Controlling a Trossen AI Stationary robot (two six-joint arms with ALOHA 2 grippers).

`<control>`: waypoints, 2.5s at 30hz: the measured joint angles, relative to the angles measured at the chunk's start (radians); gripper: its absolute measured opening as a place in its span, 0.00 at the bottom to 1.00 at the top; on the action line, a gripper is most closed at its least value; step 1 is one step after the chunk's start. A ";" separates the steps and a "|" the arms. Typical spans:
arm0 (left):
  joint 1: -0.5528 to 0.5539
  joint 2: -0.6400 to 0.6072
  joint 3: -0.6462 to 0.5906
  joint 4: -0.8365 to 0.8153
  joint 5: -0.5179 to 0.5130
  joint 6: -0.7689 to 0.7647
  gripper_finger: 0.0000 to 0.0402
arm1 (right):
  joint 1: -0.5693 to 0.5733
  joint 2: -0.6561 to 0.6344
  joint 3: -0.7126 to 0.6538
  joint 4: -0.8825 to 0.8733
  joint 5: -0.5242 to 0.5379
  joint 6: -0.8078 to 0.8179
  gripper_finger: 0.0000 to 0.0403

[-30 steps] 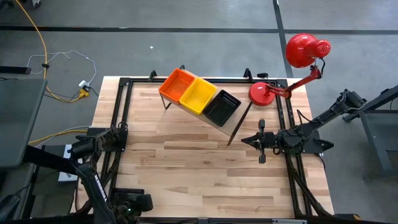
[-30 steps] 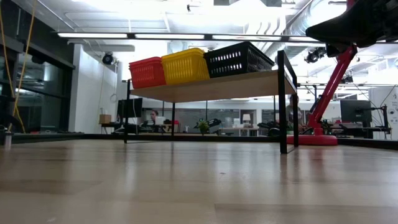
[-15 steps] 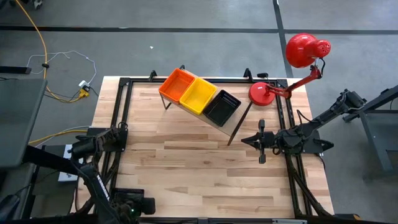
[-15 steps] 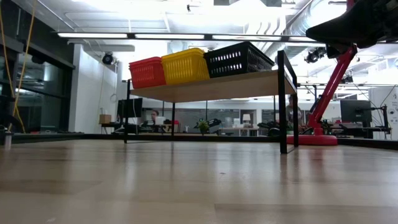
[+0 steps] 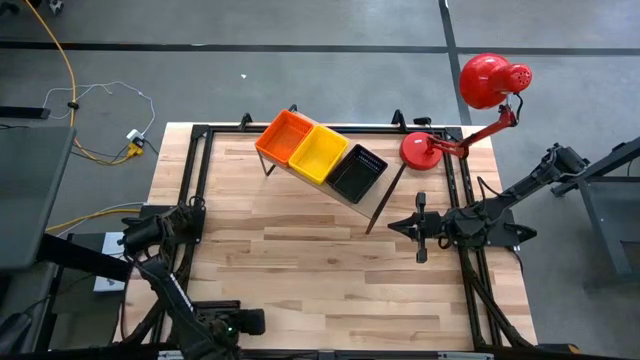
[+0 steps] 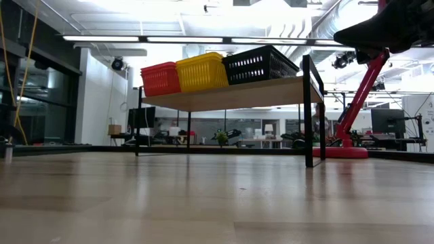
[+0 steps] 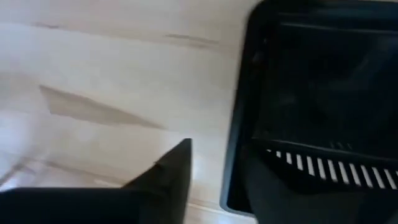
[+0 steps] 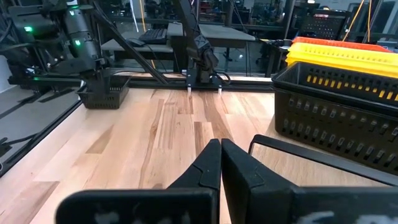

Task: Stack baskets on shelf by color
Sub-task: Stack the black bin on top of the black bin on the shelf

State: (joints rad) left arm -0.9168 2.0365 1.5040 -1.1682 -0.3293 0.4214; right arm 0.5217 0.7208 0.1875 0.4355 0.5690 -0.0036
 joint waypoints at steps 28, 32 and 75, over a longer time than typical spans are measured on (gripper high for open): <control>0.387 -0.348 0.000 0.274 -0.238 -0.273 0.00 | 0.000 0.000 0.000 -0.011 0.000 0.004 0.00; 0.414 -0.452 0.001 0.395 -0.343 -0.209 0.00 | 0.000 0.000 0.000 -0.007 0.000 0.004 0.00; 0.927 -0.167 0.535 0.404 -0.498 0.657 0.00 | 0.000 0.021 0.000 -0.006 0.026 0.007 0.00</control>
State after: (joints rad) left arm 0.0100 1.8698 2.0388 -0.7640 -0.8276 1.0788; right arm 0.5220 0.7414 0.1875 0.4290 0.5949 0.0036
